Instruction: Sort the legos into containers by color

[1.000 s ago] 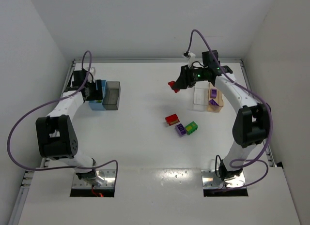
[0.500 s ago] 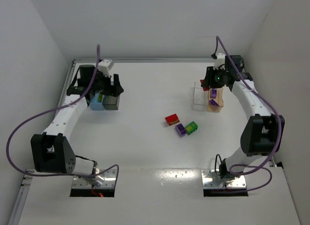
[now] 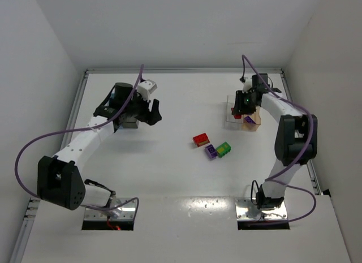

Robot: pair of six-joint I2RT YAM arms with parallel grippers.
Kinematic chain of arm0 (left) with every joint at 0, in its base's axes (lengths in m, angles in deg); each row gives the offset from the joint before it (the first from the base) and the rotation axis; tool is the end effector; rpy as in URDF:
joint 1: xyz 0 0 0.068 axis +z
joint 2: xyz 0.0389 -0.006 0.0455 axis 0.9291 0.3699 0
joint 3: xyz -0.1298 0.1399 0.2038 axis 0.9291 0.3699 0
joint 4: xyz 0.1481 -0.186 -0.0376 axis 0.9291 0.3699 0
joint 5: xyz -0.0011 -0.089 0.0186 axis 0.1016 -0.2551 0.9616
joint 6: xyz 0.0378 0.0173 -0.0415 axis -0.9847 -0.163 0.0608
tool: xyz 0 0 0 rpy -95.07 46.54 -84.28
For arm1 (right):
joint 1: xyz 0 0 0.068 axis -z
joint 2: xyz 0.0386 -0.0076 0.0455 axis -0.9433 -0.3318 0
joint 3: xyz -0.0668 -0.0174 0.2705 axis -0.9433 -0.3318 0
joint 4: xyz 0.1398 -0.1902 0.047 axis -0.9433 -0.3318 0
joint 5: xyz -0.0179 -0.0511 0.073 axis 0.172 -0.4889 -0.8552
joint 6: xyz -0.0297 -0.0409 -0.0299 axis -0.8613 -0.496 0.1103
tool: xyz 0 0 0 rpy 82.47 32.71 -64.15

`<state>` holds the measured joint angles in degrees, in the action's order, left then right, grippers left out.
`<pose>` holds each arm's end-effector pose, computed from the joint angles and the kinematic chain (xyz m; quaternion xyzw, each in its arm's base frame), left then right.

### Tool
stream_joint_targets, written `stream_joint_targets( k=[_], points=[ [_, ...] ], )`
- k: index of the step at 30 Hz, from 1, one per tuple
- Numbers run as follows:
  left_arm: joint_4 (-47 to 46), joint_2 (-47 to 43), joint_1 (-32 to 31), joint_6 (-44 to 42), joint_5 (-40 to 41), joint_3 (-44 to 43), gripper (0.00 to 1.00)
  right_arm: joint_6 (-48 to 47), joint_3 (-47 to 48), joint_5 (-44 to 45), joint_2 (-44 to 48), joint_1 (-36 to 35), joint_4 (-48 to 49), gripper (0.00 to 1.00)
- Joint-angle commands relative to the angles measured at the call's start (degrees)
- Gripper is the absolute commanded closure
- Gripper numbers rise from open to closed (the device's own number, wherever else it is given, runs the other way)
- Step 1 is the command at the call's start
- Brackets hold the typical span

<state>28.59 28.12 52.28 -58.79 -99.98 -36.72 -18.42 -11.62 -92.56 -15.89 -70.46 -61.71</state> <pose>0.2659 -0.0935 0.3075 0.2095 0.8524 -0.2366 0.4166 0.3716 0.0099 0.2150 0.0324 0.9533 0.1426 0.2641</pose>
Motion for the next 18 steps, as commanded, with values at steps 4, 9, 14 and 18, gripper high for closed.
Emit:
stream_joint_targets(
  k=[4, 9, 14, 18],
  points=[
    [-1.97, -1.68, -4.2, -2.93, -7.46, 0.76, 0.22, 1.04, 2.8, 2.37, -0.98, -0.25, 0.81, 0.46],
    [-1.97, 1.13, -10.26, -4.77, -7.83, 1.29, 0.22, 1.56, 2.8, 1.06, 0.77, -0.78, 0.81, 0.39],
    [-3.63, 6.23, -18.26, -6.0, -3.62, -0.11, 0.24, 2.18, 2.8, -4.65, 7.09, -0.26, 0.28, 0.39],
    [-4.17, 12.47, -23.26, -6.53, 0.34, -4.14, 0.26, 2.18, 2.8, -4.23, 13.86, 1.06, -1.3, 0.39]
  ],
)
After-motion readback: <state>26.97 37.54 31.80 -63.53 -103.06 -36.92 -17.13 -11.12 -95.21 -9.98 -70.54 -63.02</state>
